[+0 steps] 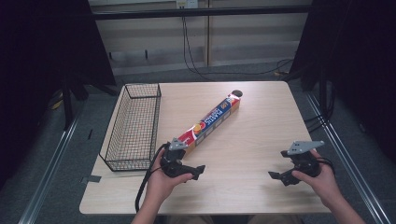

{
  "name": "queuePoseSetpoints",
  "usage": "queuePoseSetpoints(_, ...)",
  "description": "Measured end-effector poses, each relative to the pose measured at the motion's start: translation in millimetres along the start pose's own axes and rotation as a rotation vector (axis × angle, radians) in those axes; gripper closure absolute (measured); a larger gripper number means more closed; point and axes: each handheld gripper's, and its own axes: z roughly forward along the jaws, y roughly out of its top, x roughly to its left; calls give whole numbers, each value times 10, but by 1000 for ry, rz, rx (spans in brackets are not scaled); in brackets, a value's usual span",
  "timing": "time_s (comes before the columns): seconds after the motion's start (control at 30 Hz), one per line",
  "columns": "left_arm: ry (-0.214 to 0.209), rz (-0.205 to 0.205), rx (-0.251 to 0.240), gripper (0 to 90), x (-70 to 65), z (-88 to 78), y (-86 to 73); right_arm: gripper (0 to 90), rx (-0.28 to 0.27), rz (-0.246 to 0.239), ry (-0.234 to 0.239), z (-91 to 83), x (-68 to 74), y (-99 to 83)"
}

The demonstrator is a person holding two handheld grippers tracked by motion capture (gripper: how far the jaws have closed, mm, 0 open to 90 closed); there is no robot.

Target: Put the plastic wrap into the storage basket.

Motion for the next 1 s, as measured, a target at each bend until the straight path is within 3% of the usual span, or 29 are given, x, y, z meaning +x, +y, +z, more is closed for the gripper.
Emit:
queuePoseSetpoints(0.53,-5,-4,7,18,-12,76,415,35,1,-6,34,-52,5,-57)
queuePoseSetpoints(0.7,-4,2,21,25,38,106,526,35,-7,-6,43,-62,1,-56)
queuePoseSetpoints(1.0,5,-37,35,37,176,182,707,36,-9,-3,51,-72,-16,-60)
